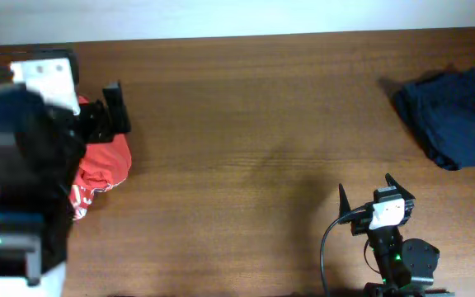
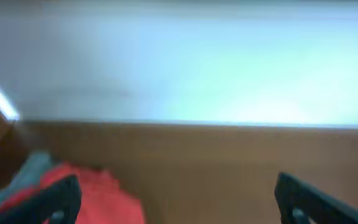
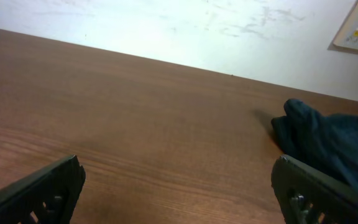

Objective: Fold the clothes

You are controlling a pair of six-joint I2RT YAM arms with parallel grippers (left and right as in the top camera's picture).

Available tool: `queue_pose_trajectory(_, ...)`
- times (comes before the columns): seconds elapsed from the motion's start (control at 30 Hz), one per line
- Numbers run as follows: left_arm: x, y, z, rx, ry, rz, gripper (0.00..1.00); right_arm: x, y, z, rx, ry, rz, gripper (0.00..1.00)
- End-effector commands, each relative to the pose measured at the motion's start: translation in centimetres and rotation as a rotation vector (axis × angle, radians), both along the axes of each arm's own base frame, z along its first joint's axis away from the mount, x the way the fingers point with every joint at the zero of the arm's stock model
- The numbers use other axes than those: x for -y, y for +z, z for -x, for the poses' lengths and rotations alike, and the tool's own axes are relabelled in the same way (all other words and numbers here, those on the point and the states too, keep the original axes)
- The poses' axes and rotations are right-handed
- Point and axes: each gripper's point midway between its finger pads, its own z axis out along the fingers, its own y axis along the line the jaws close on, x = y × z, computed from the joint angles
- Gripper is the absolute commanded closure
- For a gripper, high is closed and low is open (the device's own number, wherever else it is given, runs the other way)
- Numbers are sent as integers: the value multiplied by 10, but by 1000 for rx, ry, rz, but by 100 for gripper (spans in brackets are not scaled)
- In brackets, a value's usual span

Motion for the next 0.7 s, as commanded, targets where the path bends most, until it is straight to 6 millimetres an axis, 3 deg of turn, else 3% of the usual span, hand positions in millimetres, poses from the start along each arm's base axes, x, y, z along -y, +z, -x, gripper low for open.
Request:
queue_pose_trajectory(0.0,0,-33,9,82,-8,0,1,0,-2,0,2,-4,0,1)
queue_pose_trajectory(0.13,-3,-77,22,195,-2,6,1,0,-2,0,2,-4,0,1)
queue_pose_trajectory(0.27,-8,-126,49,316,11,11,1,0,-2,0,2,-4,0,1)
queue_pose_trajectory(0.47,-14,-183,77,382,20,14,1,0,-2,0,2,-4,0,1)
queue_pose_trajectory(0.67,-16,-210,85,413,27,12,1,0,-2,0,2,-4,0,1)
